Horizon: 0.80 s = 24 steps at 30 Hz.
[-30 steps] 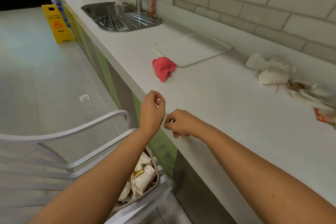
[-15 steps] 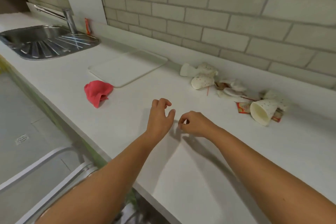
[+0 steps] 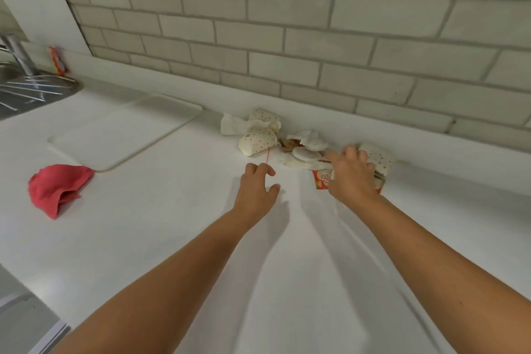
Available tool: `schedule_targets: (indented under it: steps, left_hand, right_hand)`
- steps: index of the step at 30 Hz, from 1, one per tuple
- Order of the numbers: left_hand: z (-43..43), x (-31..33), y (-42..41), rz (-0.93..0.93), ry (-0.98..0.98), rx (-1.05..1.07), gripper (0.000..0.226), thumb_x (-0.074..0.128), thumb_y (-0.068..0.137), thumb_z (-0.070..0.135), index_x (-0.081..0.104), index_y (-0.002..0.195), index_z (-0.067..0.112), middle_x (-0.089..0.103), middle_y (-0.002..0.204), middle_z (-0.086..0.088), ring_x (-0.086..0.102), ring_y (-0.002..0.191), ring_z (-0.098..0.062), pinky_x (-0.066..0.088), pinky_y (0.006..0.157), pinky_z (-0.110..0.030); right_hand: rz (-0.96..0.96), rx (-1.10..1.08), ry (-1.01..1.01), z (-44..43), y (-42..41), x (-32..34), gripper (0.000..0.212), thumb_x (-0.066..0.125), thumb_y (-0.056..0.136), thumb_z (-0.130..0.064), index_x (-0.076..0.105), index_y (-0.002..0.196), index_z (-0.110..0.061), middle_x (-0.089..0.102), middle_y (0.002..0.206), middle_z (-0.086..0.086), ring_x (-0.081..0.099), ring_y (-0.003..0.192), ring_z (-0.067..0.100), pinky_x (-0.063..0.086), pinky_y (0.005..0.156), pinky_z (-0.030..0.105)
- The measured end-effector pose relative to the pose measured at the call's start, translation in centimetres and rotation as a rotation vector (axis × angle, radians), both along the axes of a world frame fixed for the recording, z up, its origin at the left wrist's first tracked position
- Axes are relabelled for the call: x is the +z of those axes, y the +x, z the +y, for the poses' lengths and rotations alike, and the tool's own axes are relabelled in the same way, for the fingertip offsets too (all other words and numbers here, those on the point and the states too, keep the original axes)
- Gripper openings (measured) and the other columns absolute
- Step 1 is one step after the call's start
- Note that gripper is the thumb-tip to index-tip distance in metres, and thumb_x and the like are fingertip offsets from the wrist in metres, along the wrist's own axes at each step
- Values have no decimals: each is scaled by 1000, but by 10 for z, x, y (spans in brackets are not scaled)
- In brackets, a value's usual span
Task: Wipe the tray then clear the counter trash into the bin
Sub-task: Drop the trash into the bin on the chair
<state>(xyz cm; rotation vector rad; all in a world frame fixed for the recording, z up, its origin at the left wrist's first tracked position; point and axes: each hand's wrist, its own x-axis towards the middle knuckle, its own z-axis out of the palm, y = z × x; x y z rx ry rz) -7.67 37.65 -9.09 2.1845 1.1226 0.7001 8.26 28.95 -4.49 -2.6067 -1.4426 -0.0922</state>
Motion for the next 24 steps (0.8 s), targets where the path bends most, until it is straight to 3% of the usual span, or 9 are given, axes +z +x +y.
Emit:
schedule_targets:
  steps: [5, 11, 16, 21, 24]
  left_hand:
    - [7, 2, 41, 17, 5, -55, 31, 60, 88, 17, 52, 117, 9, 43, 124, -10, 51, 106, -28, 42, 92, -29]
    - [13, 2, 92, 31, 23, -164, 30, 60, 87, 14, 53, 115, 10, 43, 124, -8, 48, 111, -25, 43, 97, -33]
    - [18, 8, 128, 111, 114, -254, 36, 58, 85, 8, 51, 120, 10, 43, 127, -8, 41, 119, -24, 34, 96, -24]
    - [15, 19, 184, 259, 222, -359, 49, 58, 80, 7, 46, 127, 13, 40, 133, -7, 42, 118, -29, 40, 98, -35]
    - [12, 20, 219, 356, 311, -464, 56, 57, 81, 11, 39, 134, 14, 36, 139, -7, 39, 122, -30, 41, 95, -38]
  right_hand:
    - [57, -80, -115, 1, 26, -11, 64, 60, 84, -13, 34, 140, -28, 24, 142, 9, 26, 131, 30, 36, 100, 46]
    - [42, -98, -39, -5, 45, -8, 49, 53, 88, -4, 45, 135, -17, 31, 140, 11, 38, 122, 31, 47, 78, 39]
    - [79, -127, 75, -20, 62, 8, 55, 61, 81, -3, 46, 132, -17, 41, 131, 7, 48, 115, 28, 40, 69, 32]
    - [117, -212, 207, -42, 92, 14, 38, 43, 88, -6, 50, 125, -13, 55, 117, 10, 56, 102, 31, 39, 67, 31]
    - [147, -257, 186, -57, 109, 13, 39, 39, 89, -7, 47, 127, -13, 61, 107, 11, 56, 88, 29, 38, 64, 29]
